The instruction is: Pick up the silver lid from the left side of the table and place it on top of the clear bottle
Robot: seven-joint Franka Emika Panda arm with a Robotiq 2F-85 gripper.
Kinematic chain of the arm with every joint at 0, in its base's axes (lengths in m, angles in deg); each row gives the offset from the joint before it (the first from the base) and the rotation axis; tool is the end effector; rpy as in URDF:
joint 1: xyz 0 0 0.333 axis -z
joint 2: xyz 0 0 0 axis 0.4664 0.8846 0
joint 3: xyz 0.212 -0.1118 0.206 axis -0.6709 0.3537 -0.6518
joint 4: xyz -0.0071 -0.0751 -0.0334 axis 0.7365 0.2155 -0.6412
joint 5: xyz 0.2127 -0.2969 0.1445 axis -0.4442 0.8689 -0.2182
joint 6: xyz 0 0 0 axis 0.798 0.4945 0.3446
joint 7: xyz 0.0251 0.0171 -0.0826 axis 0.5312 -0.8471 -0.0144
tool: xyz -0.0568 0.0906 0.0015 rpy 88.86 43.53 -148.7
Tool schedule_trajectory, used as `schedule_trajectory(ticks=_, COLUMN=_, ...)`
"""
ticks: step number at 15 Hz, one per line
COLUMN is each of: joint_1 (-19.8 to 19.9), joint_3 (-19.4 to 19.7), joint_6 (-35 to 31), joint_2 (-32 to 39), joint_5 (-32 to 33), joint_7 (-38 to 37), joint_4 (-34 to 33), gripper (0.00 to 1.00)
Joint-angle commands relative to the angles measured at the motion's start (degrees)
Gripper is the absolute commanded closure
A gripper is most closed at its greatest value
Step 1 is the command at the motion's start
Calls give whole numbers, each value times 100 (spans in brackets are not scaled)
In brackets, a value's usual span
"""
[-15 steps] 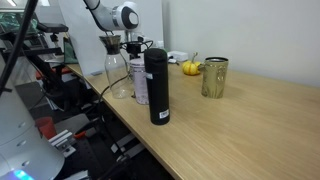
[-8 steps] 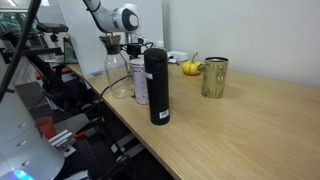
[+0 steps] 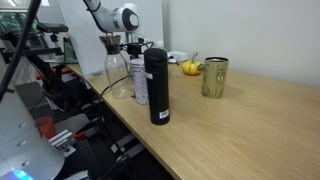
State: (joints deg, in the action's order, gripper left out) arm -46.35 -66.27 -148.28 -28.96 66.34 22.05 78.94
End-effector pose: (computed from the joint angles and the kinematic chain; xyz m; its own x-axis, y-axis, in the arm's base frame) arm 0.5066 0.2574 0.2399 0.9642 -0.2518 -0.0834 -0.2453 -0.9661 0.0807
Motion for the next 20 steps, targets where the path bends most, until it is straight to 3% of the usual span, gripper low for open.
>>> schedule_trajectory(ticks=1, joint_1=-67, joint_3=90, joint_6=-77, joint_2=54, joint_5=101, joint_7=20, joint_4=-29, gripper=6)
schedule_trajectory(ticks=7, joint_1=-69, joint_3=133, joint_6=-93, joint_2=55, joint_5=147, joint_7=-23, joint_4=-32, gripper=9)
schedule_trajectory(ticks=9, joint_1=-65, joint_3=163, joint_6=-112, joint_2=59, joint_5=168, joint_7=-58, joint_4=-38, gripper=31)
schedule_trajectory(ticks=14, joint_1=-72, joint_3=175, joint_6=-157, joint_2=73, joint_5=171, joint_7=-54, joint_4=-97, gripper=51)
schedule_trajectory(ticks=16, joint_1=-73, joint_3=178, joint_6=-187, joint_2=70, joint_5=170, joint_7=-56, joint_4=-100, gripper=55)
schedule_trajectory(ticks=18, joint_1=-67, joint_3=178, joint_6=-188, joint_2=75, joint_5=158, joint_7=-50, joint_4=-93, gripper=47)
schedule_trajectory(ticks=20, joint_1=-61, joint_3=176, joint_6=-196, joint_2=85, joint_5=141, joint_7=-35, joint_4=-91, gripper=46)
